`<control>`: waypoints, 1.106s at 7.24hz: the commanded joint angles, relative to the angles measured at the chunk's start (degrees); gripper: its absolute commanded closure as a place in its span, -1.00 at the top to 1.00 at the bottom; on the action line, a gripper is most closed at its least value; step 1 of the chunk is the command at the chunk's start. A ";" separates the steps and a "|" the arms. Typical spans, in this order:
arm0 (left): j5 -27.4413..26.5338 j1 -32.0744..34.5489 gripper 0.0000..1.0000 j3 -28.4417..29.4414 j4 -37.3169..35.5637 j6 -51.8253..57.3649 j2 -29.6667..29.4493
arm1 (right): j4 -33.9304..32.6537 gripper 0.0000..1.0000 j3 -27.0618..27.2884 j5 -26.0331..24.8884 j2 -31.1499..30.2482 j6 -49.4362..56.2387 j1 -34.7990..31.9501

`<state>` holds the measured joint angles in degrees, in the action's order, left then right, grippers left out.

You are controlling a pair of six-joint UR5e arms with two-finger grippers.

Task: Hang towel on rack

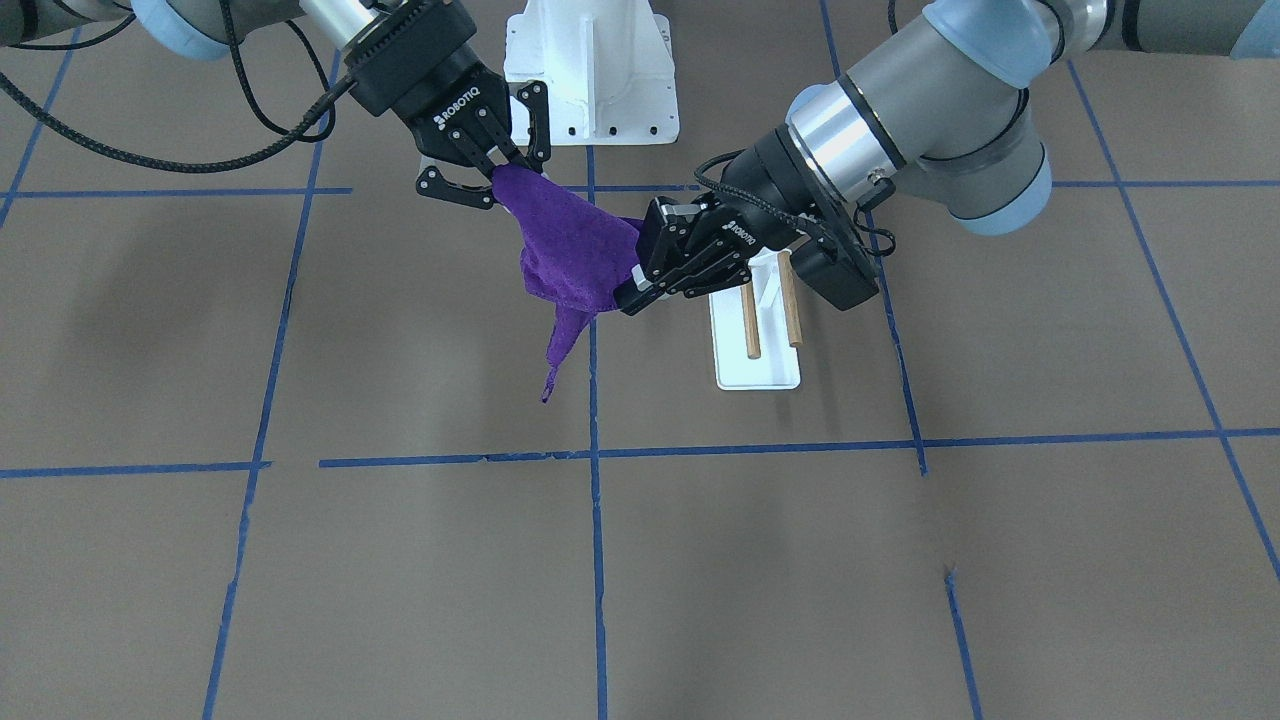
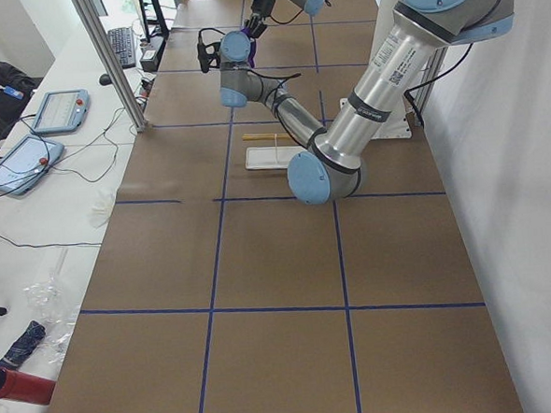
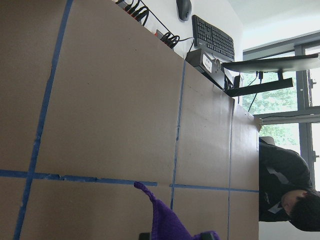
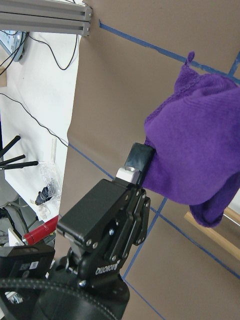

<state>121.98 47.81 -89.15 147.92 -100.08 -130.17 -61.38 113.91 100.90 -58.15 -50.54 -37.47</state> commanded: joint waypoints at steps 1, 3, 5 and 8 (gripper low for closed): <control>0.10 0.09 -1.00 -0.06 0.00 -0.12 0.01 | -0.50 -0.12 0.00 0.00 -0.03 -0.09 -0.06; 0.89 0.09 -1.00 -0.14 0.00 -0.12 0.01 | -0.59 1.00 0.17 0.09 -0.12 -3.86 -0.06; 0.98 0.09 -1.00 -0.67 0.00 -2.04 -0.08 | -7.03 1.00 3.14 1.05 -0.47 -3.78 -0.41; 0.72 0.00 -1.00 -6.19 -0.97 -6.43 0.53 | -21.82 1.00 5.54 17.51 -3.08 -2.21 -14.58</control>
<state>122.84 47.86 -92.89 147.29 -104.49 -130.03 -78.02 119.07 110.67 -59.42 -53.68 -45.19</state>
